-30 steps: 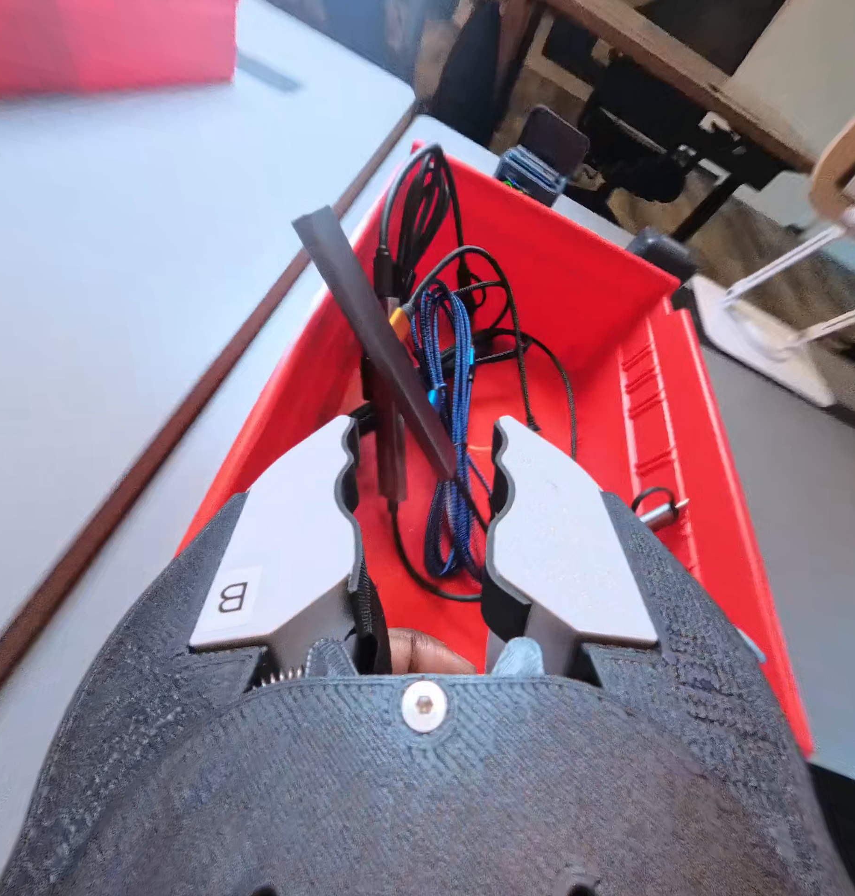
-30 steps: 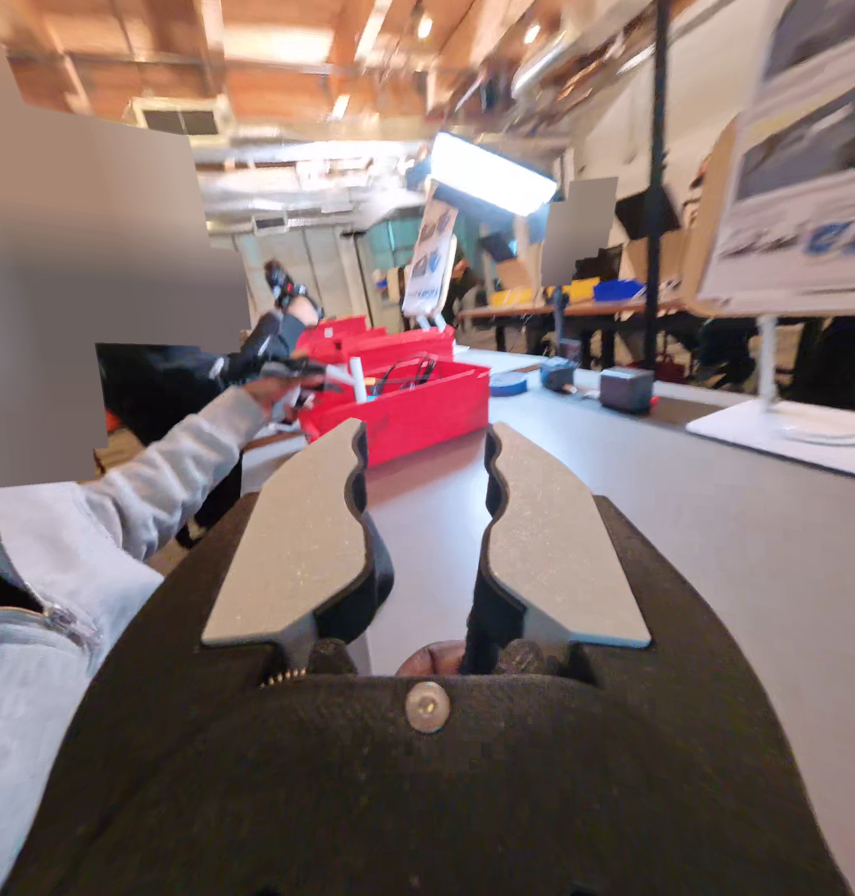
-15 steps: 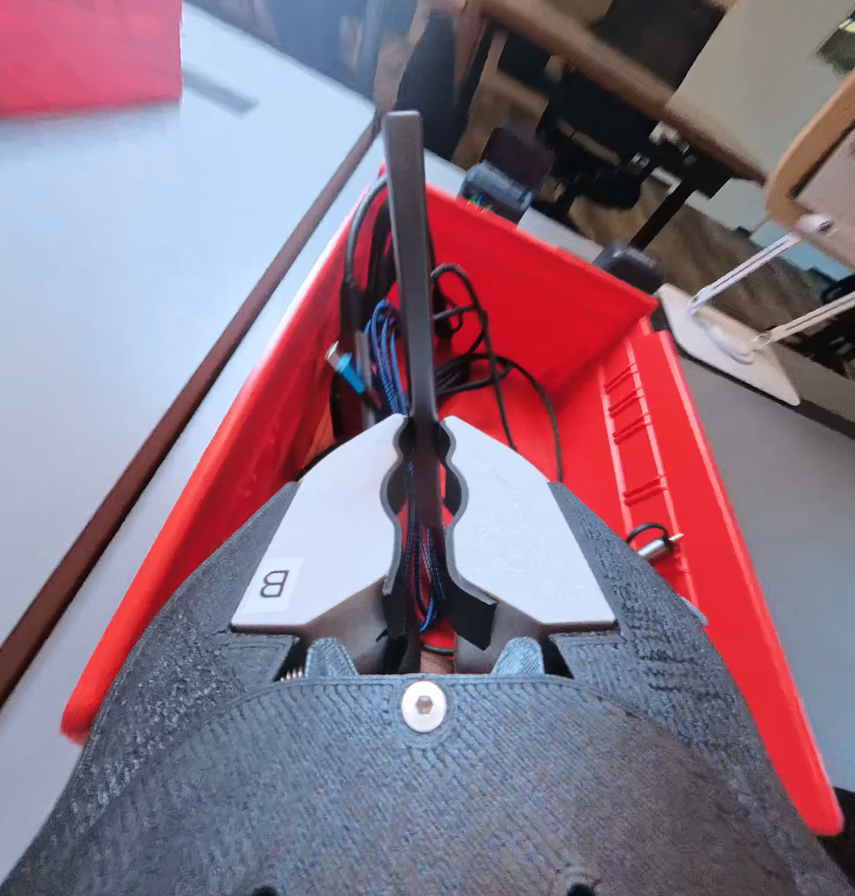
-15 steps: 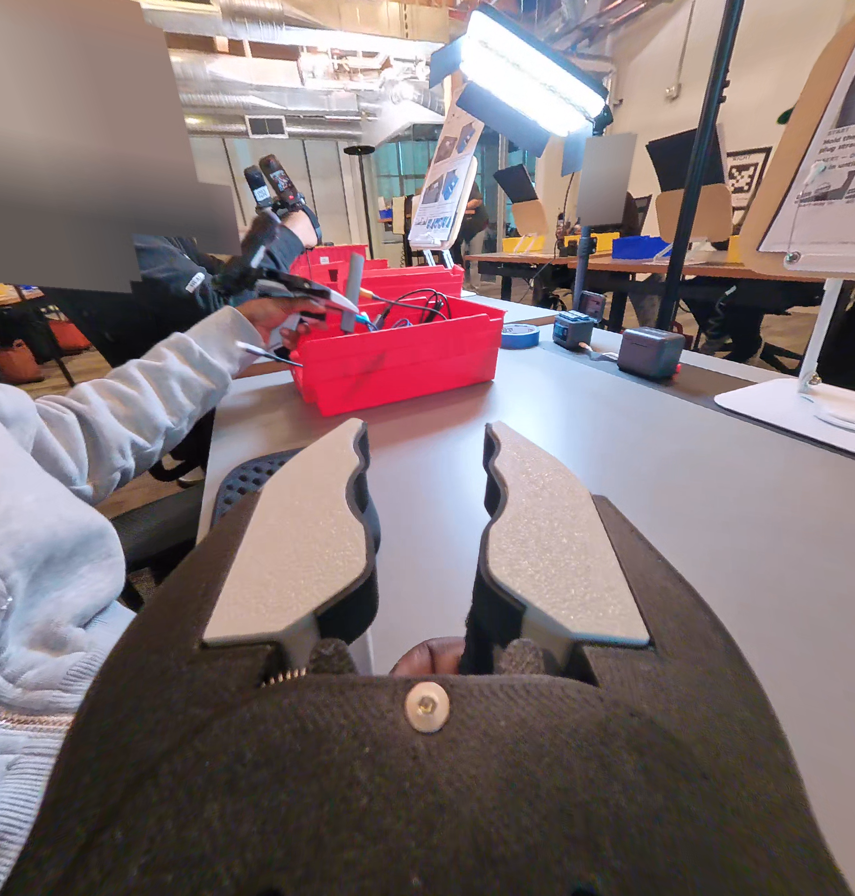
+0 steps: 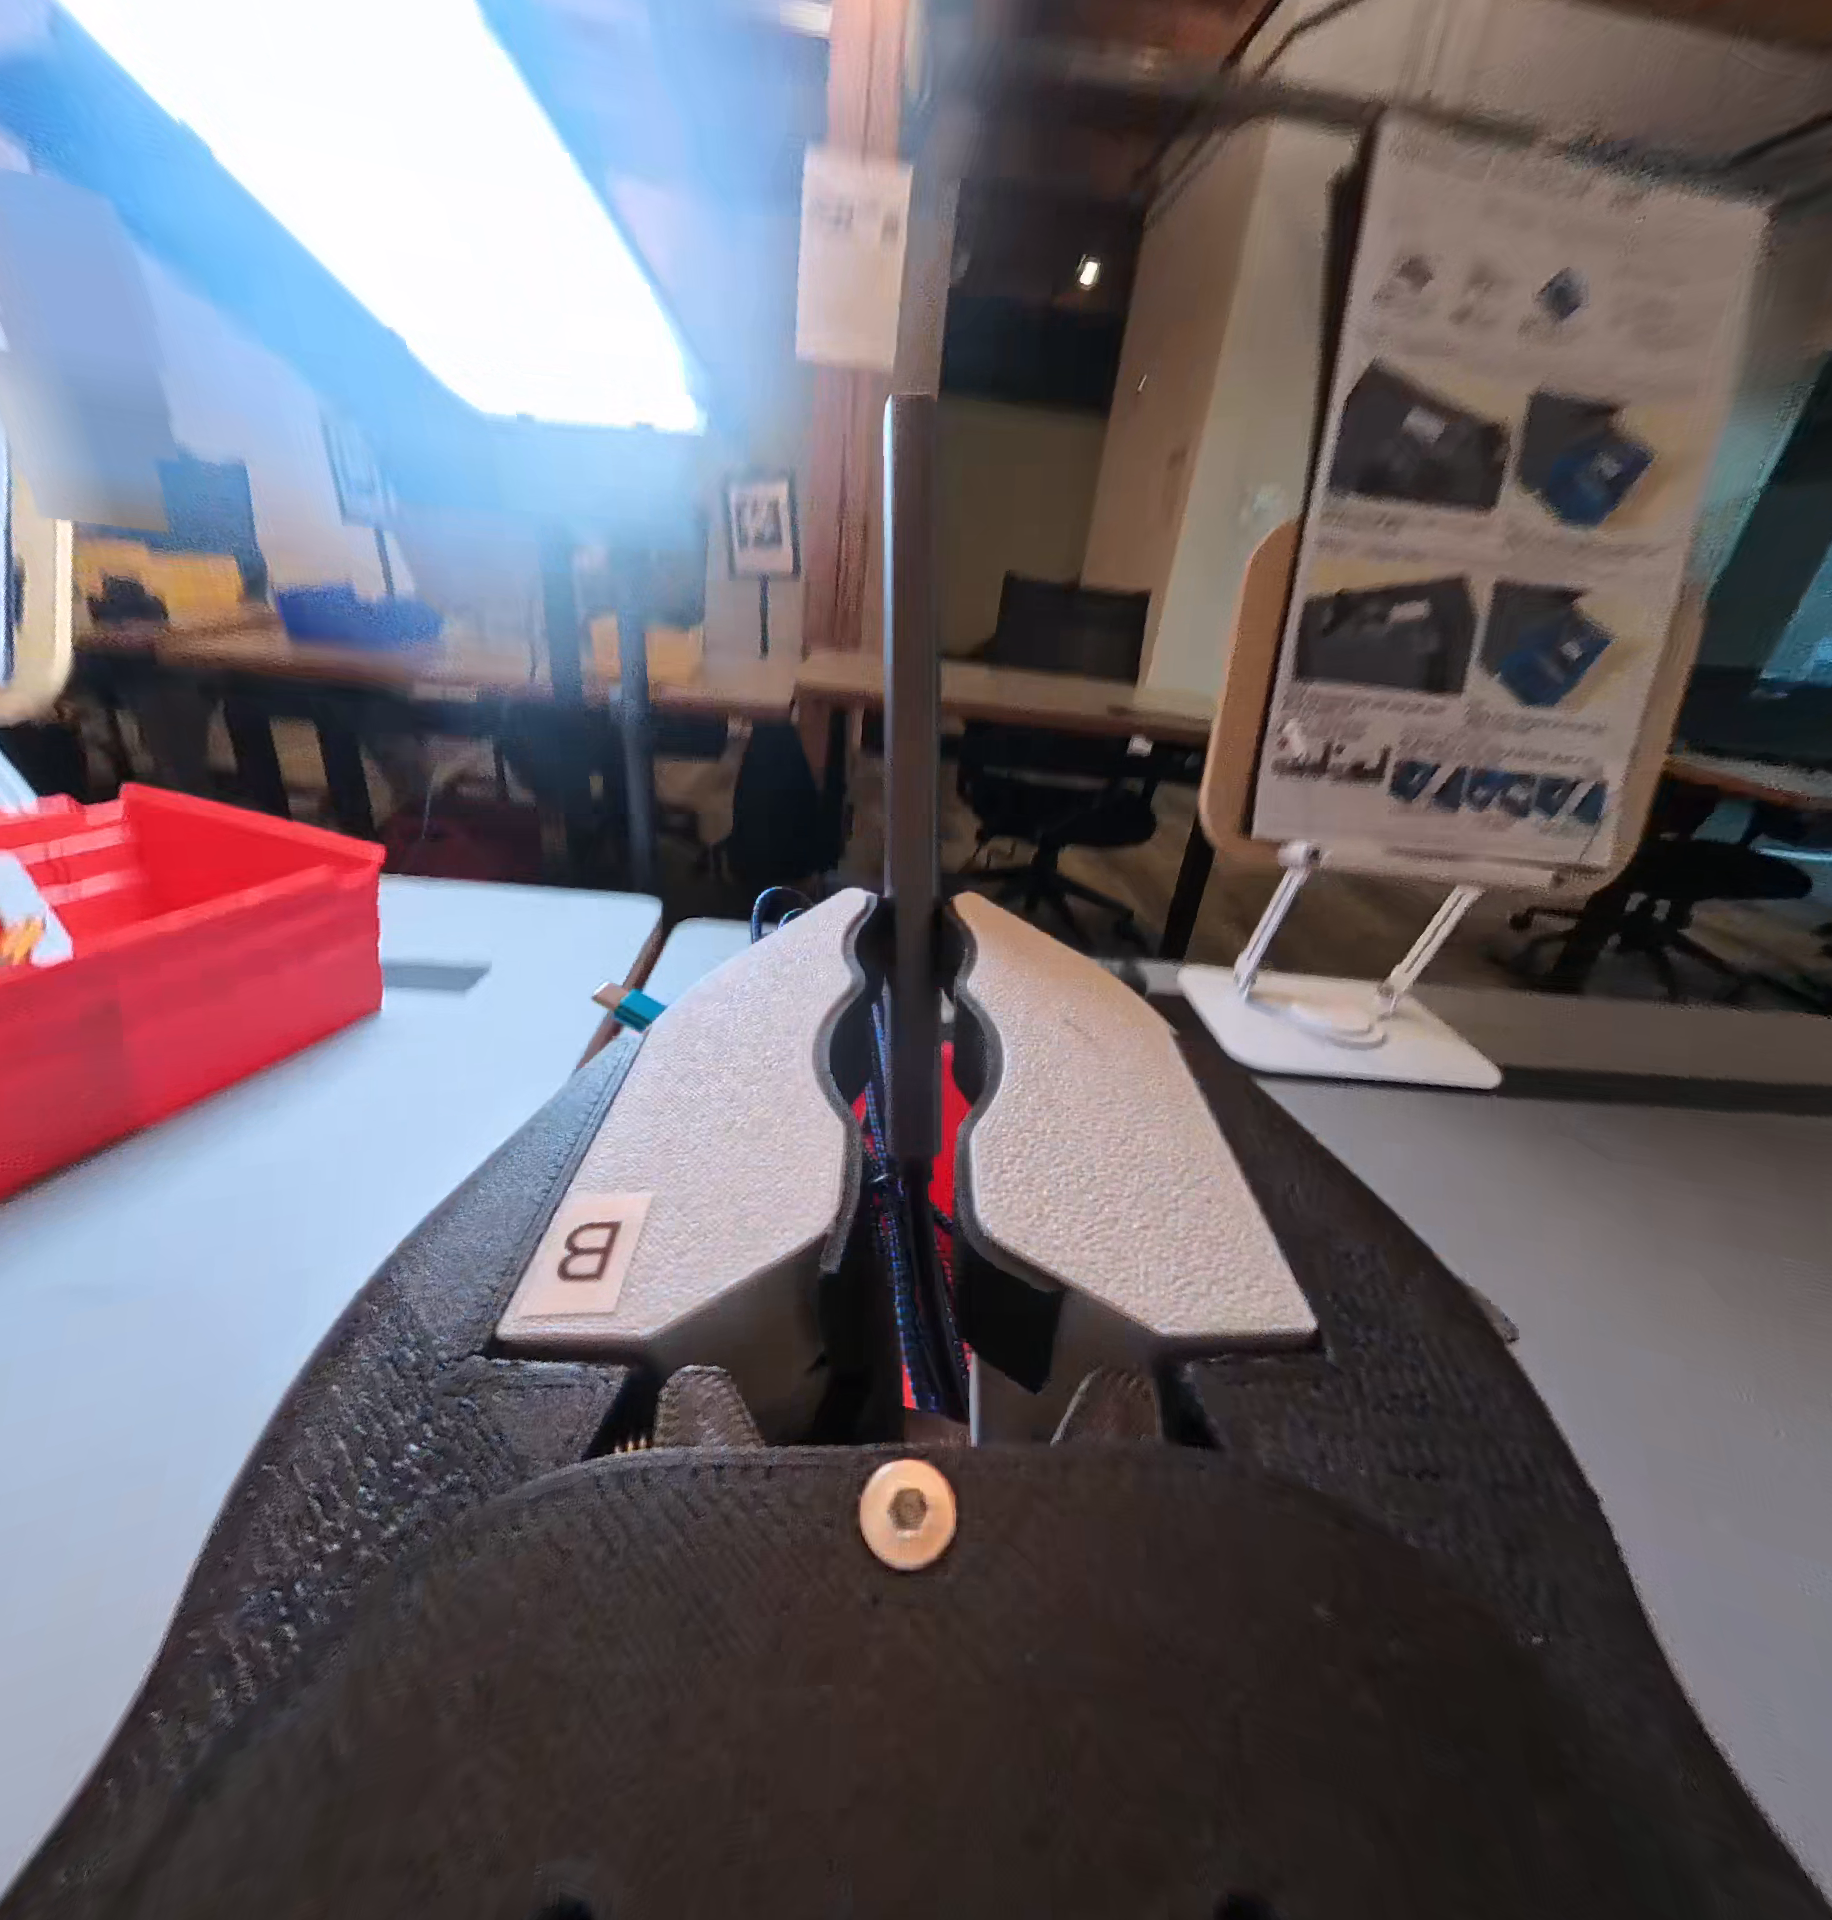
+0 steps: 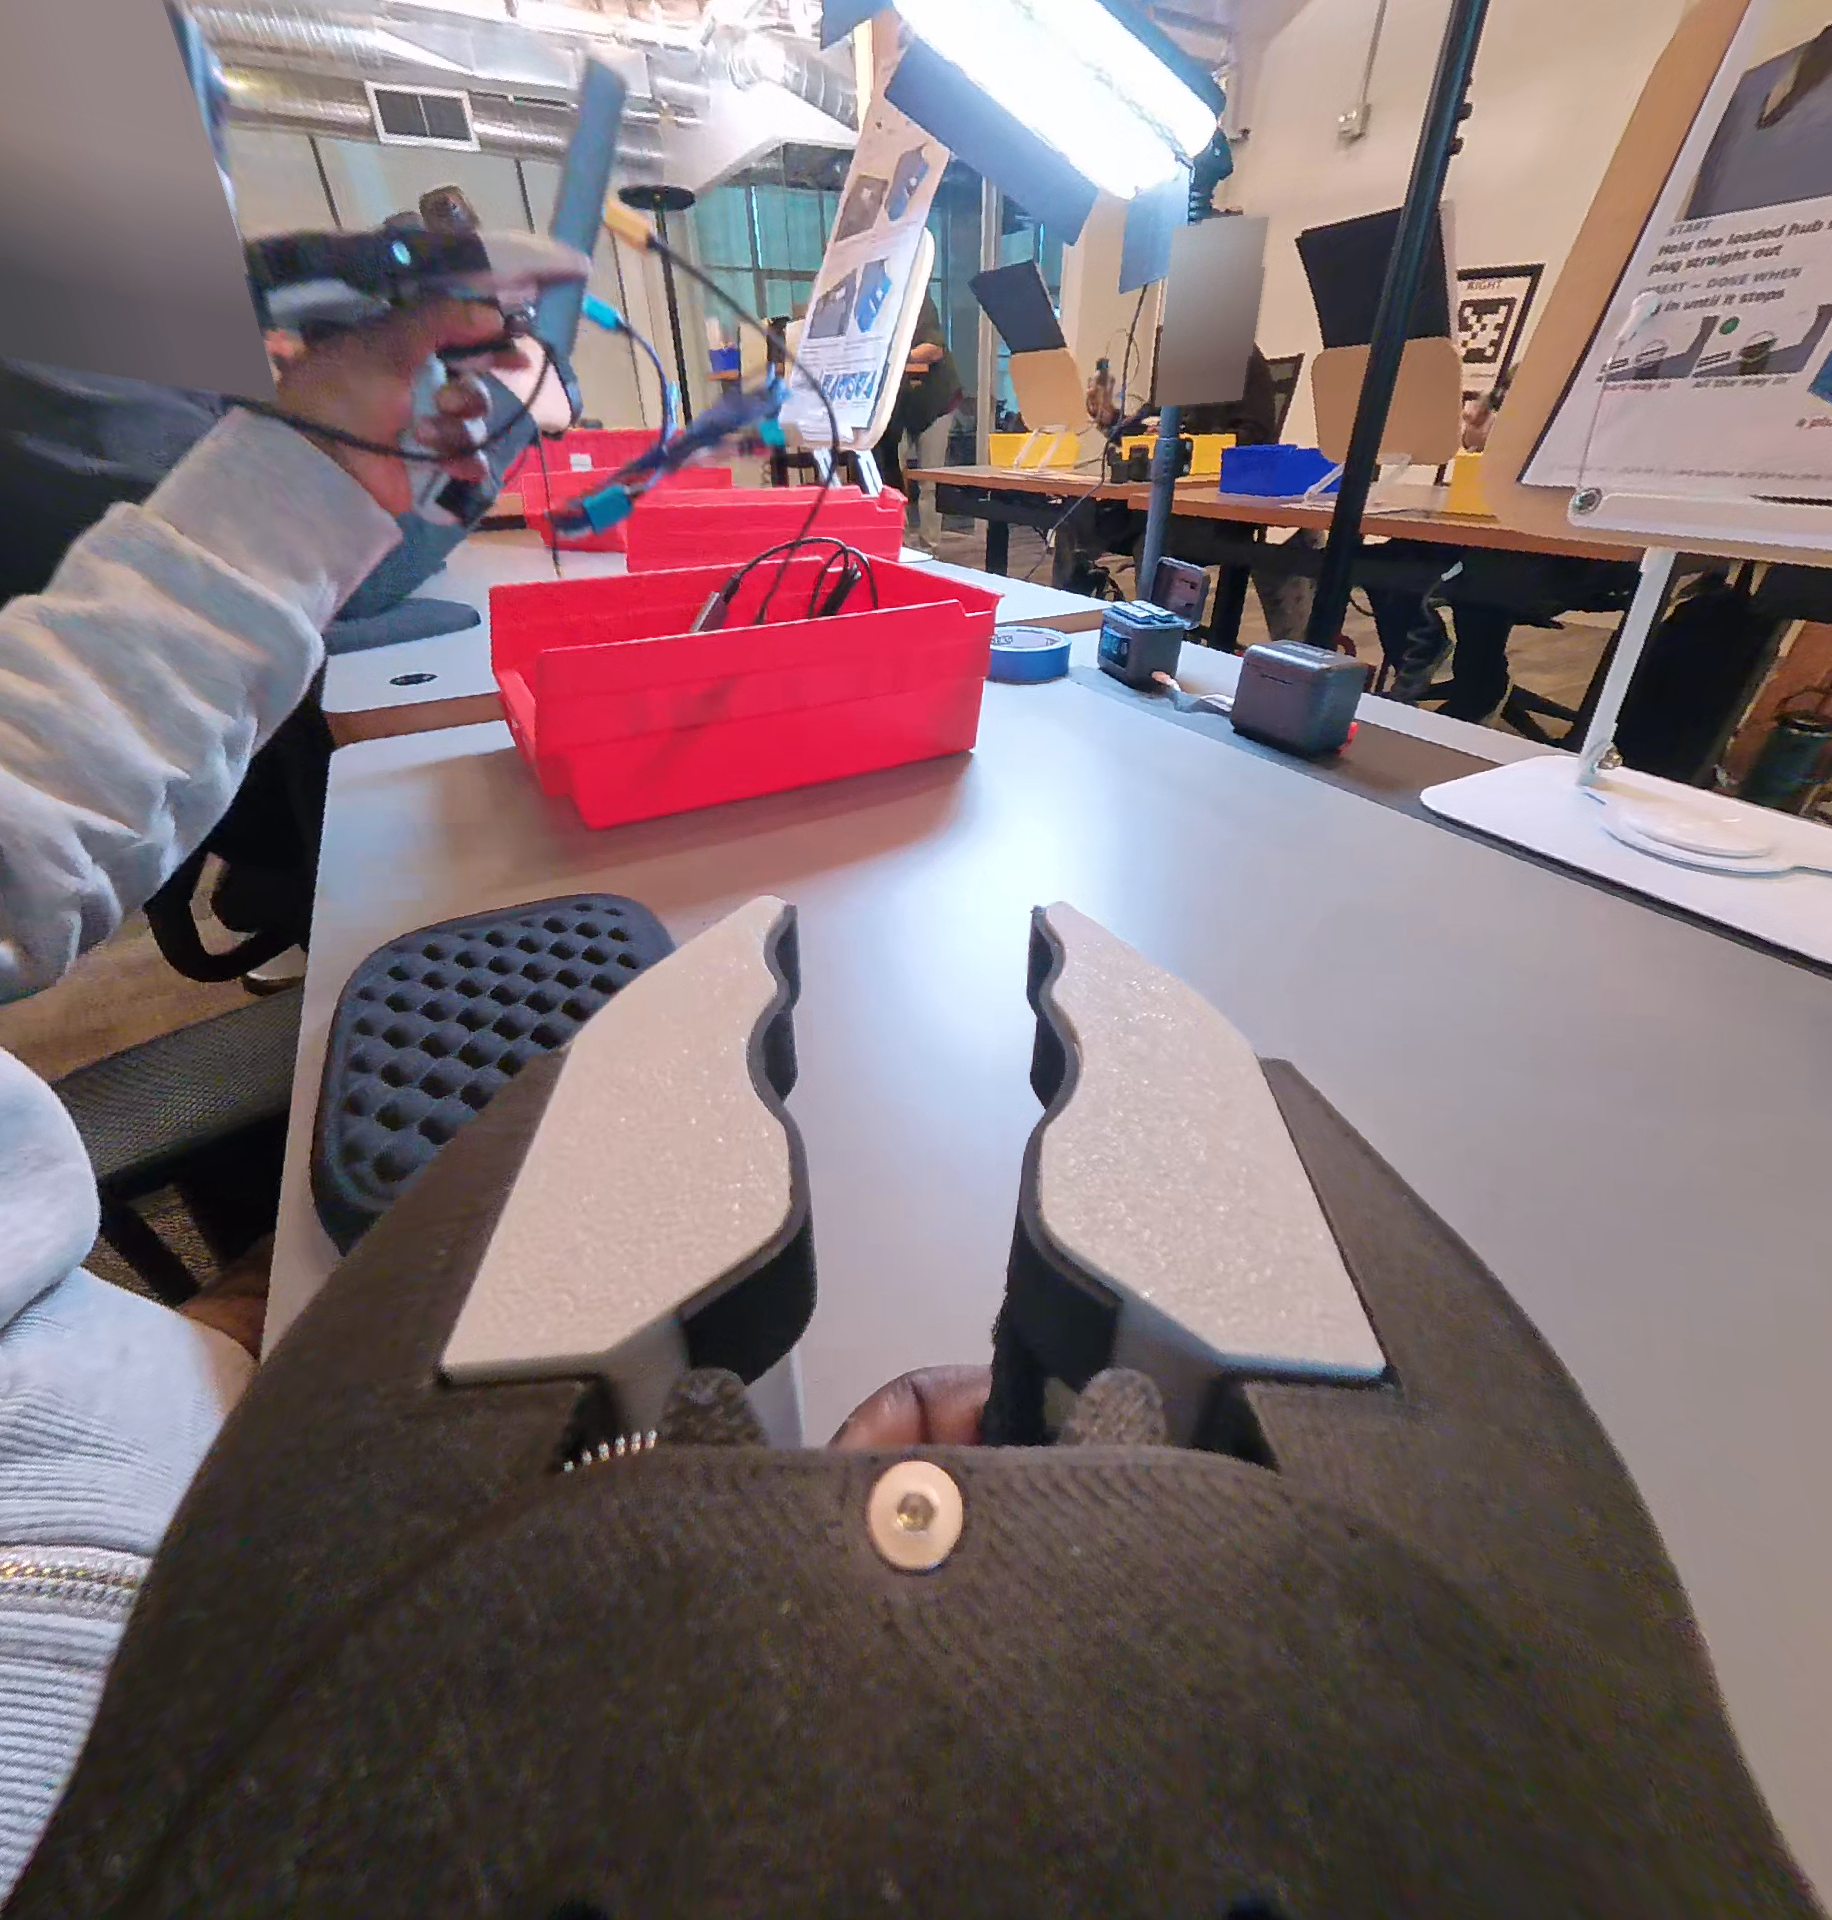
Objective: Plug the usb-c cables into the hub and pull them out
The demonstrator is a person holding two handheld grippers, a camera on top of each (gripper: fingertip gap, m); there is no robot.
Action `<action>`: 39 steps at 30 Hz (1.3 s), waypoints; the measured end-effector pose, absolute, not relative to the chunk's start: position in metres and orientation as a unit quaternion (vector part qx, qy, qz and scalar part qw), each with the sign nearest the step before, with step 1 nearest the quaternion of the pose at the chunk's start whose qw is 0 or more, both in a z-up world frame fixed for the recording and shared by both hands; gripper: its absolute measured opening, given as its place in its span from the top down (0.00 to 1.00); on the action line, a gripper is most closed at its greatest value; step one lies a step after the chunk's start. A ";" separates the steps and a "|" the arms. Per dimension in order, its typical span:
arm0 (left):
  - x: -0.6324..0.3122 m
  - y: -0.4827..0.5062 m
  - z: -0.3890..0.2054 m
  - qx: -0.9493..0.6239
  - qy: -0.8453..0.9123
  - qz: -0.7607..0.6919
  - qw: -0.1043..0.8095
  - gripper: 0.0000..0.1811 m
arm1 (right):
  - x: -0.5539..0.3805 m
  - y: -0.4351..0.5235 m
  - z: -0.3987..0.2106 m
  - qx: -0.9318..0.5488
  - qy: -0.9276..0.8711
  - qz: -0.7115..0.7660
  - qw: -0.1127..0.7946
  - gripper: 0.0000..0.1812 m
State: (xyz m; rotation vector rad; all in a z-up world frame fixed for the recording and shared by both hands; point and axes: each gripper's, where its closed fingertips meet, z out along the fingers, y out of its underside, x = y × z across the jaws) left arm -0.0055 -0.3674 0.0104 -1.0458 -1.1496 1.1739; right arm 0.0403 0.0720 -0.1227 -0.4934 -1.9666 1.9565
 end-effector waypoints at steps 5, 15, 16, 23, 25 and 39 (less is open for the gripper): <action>0.017 -0.321 0.087 -0.419 -0.376 0.541 0.625 0.95 | 0.041 0.071 -0.121 -0.166 -0.684 0.692 0.162 0.79; 0.041 -0.171 0.094 -0.393 -0.269 0.386 0.790 0.95 | 0.052 0.079 -0.084 -0.100 -0.580 0.771 0.243 0.77; 0.037 -0.154 0.081 -0.399 -0.267 0.353 0.803 0.95 | 0.054 0.078 -0.081 -0.091 -0.573 0.777 0.245 0.75; 0.007 -0.022 -0.031 -0.507 -0.266 0.232 0.787 0.95 | 0.052 0.098 -0.060 -0.075 -0.505 0.778 0.365 0.64; 0.010 0.005 -0.052 -0.532 -0.254 0.199 0.783 0.95 | 0.048 0.104 -0.058 -0.087 -0.496 0.774 0.384 0.59; 0.034 -0.003 -0.114 -0.541 -0.303 0.150 0.770 0.95 | 0.022 0.065 -0.088 -0.099 -0.628 0.597 0.489 0.86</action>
